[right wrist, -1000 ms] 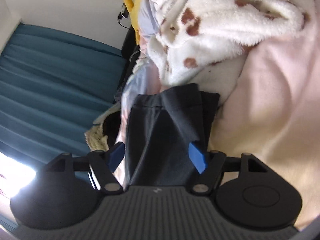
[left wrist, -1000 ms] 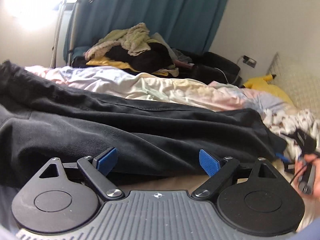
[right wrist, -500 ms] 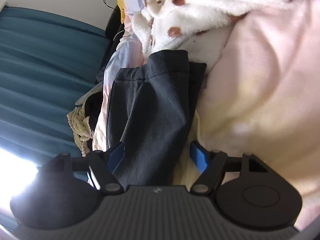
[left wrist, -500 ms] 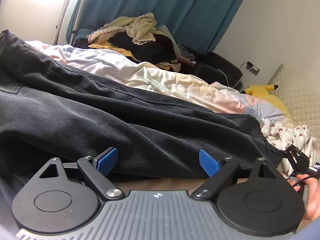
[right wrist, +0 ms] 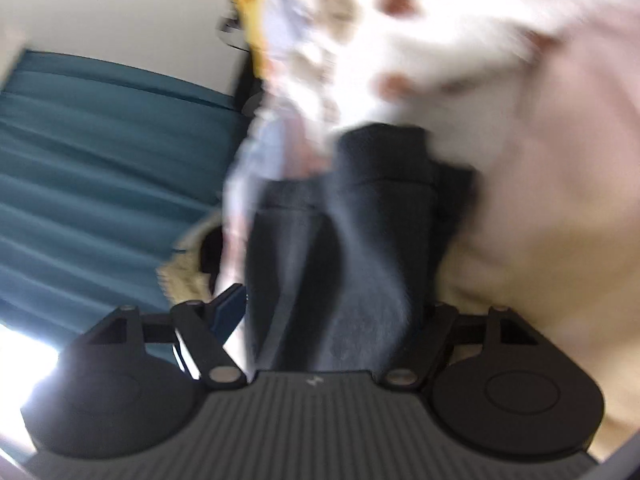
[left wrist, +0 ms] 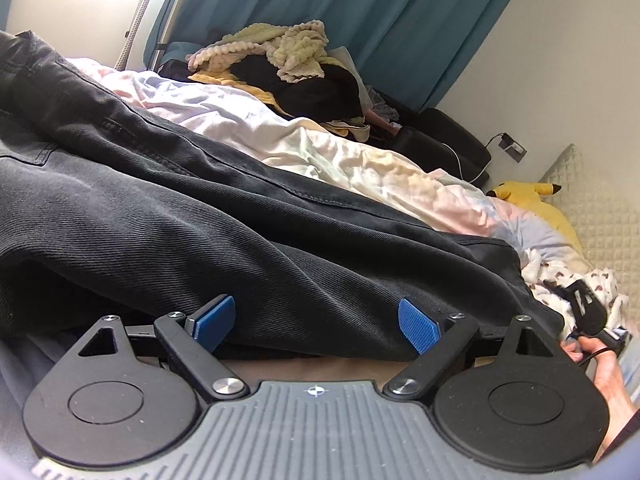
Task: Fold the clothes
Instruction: 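Grasp the pant leg end with the right tool and lift it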
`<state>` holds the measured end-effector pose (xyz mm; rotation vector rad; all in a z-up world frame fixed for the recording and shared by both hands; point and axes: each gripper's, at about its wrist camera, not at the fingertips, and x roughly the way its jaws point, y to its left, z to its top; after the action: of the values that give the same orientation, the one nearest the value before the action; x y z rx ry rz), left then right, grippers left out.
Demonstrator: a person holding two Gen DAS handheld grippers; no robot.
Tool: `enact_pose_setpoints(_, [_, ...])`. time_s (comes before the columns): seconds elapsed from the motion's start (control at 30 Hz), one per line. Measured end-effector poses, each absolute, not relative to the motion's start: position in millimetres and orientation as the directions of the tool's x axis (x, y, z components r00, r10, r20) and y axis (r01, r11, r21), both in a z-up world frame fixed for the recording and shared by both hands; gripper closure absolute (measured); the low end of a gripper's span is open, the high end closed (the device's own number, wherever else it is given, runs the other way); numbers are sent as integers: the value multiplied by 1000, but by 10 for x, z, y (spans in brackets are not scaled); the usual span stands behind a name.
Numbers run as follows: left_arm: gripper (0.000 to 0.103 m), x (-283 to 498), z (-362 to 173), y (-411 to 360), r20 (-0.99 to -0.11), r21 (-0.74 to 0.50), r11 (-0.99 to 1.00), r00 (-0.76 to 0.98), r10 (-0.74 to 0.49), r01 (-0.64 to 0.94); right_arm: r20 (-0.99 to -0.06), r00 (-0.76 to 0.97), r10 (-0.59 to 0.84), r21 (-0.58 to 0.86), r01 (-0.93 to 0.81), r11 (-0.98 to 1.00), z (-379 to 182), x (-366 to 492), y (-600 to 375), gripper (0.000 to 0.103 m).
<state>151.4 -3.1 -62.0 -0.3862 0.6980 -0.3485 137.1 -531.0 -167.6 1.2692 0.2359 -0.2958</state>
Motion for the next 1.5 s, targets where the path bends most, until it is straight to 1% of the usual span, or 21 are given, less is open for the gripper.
enact_pose_setpoints(0.13, [12,1536,-637,-32,-552,-456,873,714,-430,174,-199,979,-41,872,196,449,-1300,1427,-5190,27])
enact_pose_setpoints(0.23, [12,1548,-648,-36,-553,-460,871,713,-431,170,-134,991,-10,877,123,464,-1276,1455,-5157,23])
enact_pose_setpoints(0.33, [12,1552,-652,-39,-553,-460,872,713,-432,171,-166,986,-32,897,164,411,-1447,1460,-5205,21])
enact_pose_setpoints(0.4, [12,1552,-656,-42,-554,-457,873,713,-430,171,-232,972,-48,902,233,362,-1572,1425,-5258,20])
enact_pose_setpoints(0.47, [12,1549,-665,-47,-555,-454,874,712,-429,173,-323,945,-51,891,322,321,-1724,1436,-5309,21])
enact_pose_setpoints(0.5, [12,1546,-671,-51,-555,-452,875,713,-429,175,-362,931,-47,879,358,316,-1795,1453,-5327,23])
enact_pose_setpoints(0.57, [12,1532,-673,-66,-554,-436,880,715,-426,187,-405,913,-49,850,396,348,-1877,1493,-5342,35])
enact_pose_setpoints(0.67, [12,1512,-674,-100,-554,-410,889,720,-419,203,-445,893,-68,802,431,414,-1812,1592,-5292,58])
enact_pose_setpoints(0.7, [12,1509,-675,-115,-554,-401,892,721,-416,208,-445,893,-63,793,426,436,-1751,1623,-5275,74])
enact_pose_setpoints(0.73, [12,1506,-676,-129,-554,-392,895,722,-413,212,-435,899,-49,790,407,458,-1677,1659,-5261,78])
enact_pose_setpoints(0.83, [12,1490,-695,-180,-554,-364,903,727,-407,228,-382,923,-36,768,339,543,-1435,1710,-5208,77])
enact_pose_setpoints(0.9, [12,1461,-709,-223,-548,-333,911,736,-396,243,-363,931,-34,769,320,553,-1424,1684,-5227,77])
enact_pose_setpoints(0.97, [12,1395,-724,-305,-537,-273,927,759,-368,256,-410,911,-39,780,373,503,-1584,1659,-5300,77])
enact_pose_setpoints(1.03, [12,1323,-730,-406,-522,-209,937,779,-348,279,-477,879,-7,802,438,406,-1785,1675,-5392,87])
enact_pose_setpoints(1.07, [12,1296,-725,-459,-515,-178,939,785,-345,295,-483,876,5,815,447,370,-1889,1655,-5412,90])
enact_pose_setpoints(1.17, [12,1301,-685,-643,-523,-28,949,805,-282,315,-511,860,-7,773,463,434,-1768,1667,-5371,92])
enact_pose_setpoints(1.2, [12,1314,-662,-687,-513,11,950,817,-263,312,-521,853,-23,753,472,460,-1682,1637,-5316,93])
enact_pose_setpoints(1.23, [12,1353,-622,-712,-503,15,949,823,-265,315,-523,851,-38,745,478,465,-1613,1613,-5286,94])
enact_pose_setpoints(1.37, [12,1642,-453,-810,-435,35,969,877,-206,245,-530,845,-70,731,498,466,-1489,1616,-5294,95])
enact_pose_setpoints(1.43, [12,1837,-450,-826,-408,24,988,904,-128,151,-530,846,-61,736,495,462,-1538,1576,-5324,95])
enact_pose_setpoints(1.5, [12,2044,-565,-839,-429,52,994,901,-65,97,-522,852,-44,758,487,434,-1607,1522,-5370,95])
